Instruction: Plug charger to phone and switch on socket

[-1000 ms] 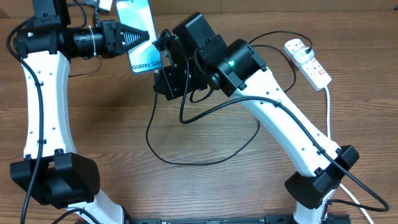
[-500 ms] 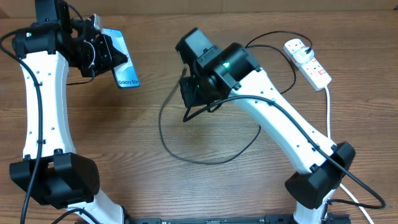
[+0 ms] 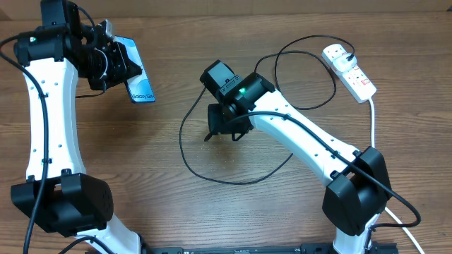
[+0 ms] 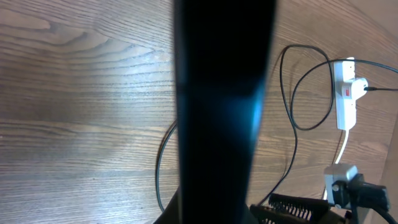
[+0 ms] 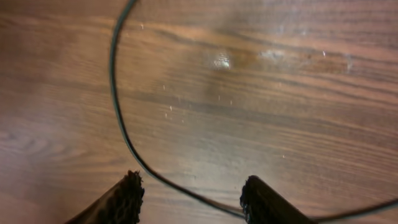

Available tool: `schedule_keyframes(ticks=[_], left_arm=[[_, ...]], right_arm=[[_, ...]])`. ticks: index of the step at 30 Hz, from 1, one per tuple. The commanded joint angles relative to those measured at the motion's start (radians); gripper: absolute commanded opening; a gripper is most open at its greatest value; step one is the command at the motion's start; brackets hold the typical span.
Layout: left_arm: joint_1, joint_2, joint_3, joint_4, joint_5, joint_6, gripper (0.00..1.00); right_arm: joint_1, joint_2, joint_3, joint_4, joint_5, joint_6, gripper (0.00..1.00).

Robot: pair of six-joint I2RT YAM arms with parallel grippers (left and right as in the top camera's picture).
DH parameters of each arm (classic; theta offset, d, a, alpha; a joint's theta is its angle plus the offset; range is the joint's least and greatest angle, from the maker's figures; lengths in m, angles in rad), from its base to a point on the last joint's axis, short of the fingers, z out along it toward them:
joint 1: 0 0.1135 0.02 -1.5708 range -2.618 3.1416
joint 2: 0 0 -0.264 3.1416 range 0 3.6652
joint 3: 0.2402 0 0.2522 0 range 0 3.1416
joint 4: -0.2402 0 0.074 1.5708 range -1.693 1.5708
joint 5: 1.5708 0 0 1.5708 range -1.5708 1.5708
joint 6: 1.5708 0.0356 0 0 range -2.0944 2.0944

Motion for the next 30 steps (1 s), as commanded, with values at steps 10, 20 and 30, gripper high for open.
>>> schedule_keyframes(ticks=[10,20,30], left_arm=[[0.0,-0.003,0.01,-0.013,0.001,0.002,0.04],[0.0,-0.003,0.01,-0.018,0.002,0.001,0.04],[0.0,-0.003,0.01,-0.025,0.002,0.002,0.04]], right_arm=[[0.179,-0.01,-0.268,0.044,-0.029,-0.089,0.72],[0.238,-0.01,-0.381,0.156,0.054,-0.007,0.82],[0.237,0.021,-0.383,0.171,0.007,-0.037,0.8]])
